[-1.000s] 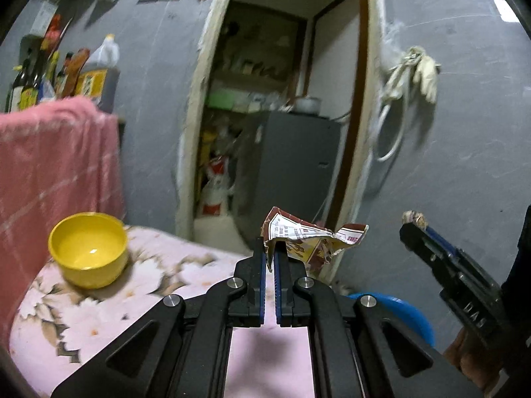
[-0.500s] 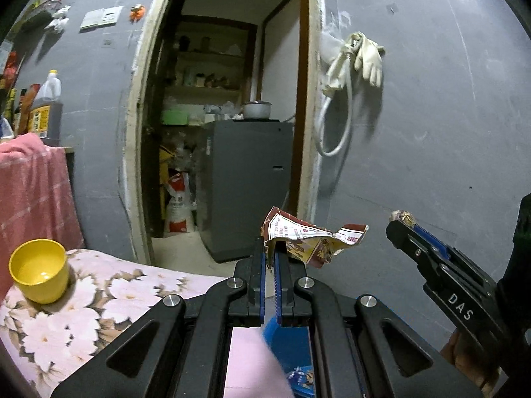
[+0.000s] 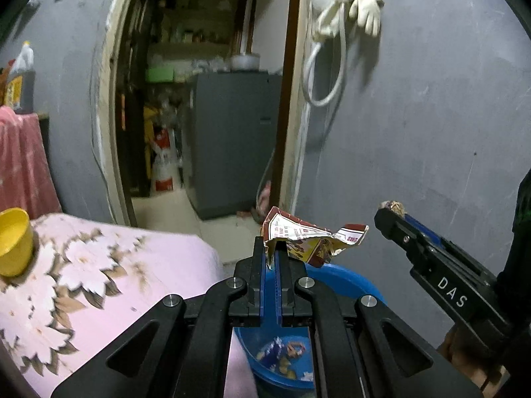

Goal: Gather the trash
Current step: 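Carry the packet and scrap over the blue basin and open both tools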

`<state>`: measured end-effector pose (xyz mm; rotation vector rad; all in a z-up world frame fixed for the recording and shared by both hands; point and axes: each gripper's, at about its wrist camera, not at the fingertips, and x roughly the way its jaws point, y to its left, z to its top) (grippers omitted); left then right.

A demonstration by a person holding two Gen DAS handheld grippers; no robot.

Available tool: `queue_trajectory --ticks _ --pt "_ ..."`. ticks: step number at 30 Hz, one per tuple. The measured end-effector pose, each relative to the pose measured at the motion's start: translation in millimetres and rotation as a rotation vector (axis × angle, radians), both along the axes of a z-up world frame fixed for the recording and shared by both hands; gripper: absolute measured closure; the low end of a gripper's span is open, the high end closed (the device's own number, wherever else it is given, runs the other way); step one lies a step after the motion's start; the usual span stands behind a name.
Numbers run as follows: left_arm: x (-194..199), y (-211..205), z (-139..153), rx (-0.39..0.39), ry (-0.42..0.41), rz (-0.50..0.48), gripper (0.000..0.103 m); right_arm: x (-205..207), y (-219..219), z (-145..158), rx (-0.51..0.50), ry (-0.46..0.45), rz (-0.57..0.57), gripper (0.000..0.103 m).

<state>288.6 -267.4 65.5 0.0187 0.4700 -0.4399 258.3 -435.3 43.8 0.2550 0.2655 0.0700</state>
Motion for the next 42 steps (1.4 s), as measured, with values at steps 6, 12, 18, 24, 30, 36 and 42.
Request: queue_trajectory --ticks 6,12,18,24,30,36,42 --pt "18 -24 -23 0.07 0.095 -0.02 0.091 10 -19 -15 0.045 0.107 -0.022 0.073" --pt "21 -30 -41 0.049 0.139 -0.015 0.07 13 -32 -25 0.081 0.161 -0.036 0.065" --pt "20 -29 -41 0.048 0.139 -0.006 0.07 11 -34 -23 0.084 0.156 -0.034 0.065" --pt "18 -24 -36 0.041 0.129 0.004 0.07 14 -30 -21 0.076 0.156 -0.027 0.065" --pt "15 -15 -29 0.041 0.113 0.015 0.07 15 -29 -21 0.075 0.155 -0.024 0.065" --pt "11 -2 -22 0.052 0.105 0.029 0.07 15 -22 -18 0.06 0.151 -0.016 0.065" --pt "3 20 -13 0.052 0.091 0.055 0.069 12 -12 -15 0.05 0.147 -0.008 0.064"
